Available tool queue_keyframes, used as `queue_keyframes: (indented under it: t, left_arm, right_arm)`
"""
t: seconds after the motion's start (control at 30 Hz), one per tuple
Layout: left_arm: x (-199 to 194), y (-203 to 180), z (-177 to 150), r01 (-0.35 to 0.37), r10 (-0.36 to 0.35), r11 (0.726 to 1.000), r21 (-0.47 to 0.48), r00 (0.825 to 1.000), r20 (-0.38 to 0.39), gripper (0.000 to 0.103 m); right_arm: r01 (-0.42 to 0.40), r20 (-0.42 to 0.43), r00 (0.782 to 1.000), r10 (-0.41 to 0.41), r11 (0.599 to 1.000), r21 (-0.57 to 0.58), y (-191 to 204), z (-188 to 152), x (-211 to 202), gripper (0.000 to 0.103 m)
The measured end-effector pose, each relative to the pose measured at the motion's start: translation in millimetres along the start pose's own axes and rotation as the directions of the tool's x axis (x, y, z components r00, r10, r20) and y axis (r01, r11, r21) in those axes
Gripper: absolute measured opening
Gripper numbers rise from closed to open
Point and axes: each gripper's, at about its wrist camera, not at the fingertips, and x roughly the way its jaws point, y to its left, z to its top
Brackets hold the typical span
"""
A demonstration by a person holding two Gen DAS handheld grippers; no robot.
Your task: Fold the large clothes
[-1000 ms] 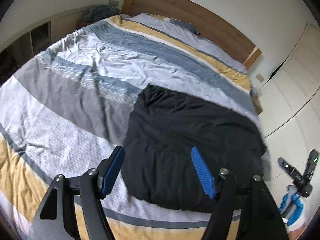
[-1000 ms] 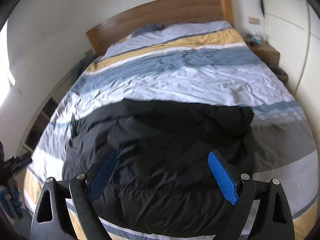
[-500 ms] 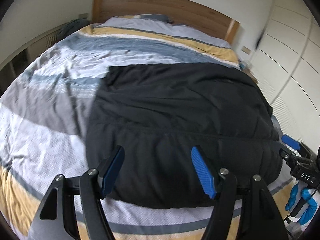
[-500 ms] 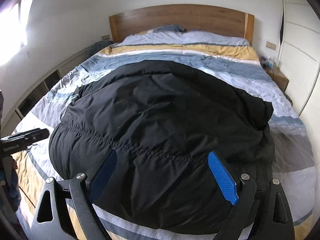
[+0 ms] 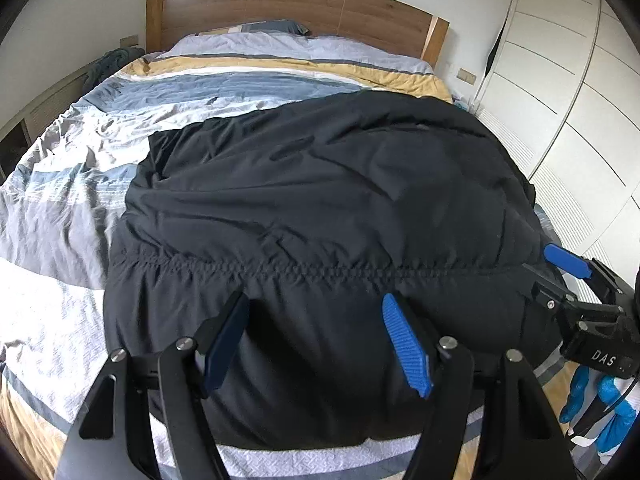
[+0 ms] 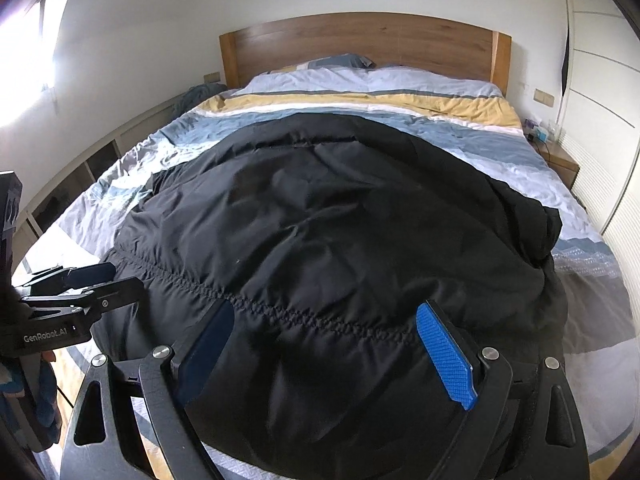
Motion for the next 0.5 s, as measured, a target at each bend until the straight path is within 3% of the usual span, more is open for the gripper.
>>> queue_keyframes:
  t: [0.27, 0.5]
  left_arm:
    - [28.6, -1.1, 21.0, -0.006, 0.006, 1.0, 0.019, 1.0, -0.009, 0.068]
    - [74.3, -4.1, 68.8, -0.009, 0.01, 0.999, 0.038, 0.999, -0.037, 0.068]
  right_arm:
    - [-0.001, -0.019, 1.0, 0.002, 1.0, 0.022, -15.0, 10.0, 27.3, 0.092]
    - [-0.008, -0.025, 1.0, 0.009, 0.998, 0.064, -36.3, 45.2, 66.7, 0.092]
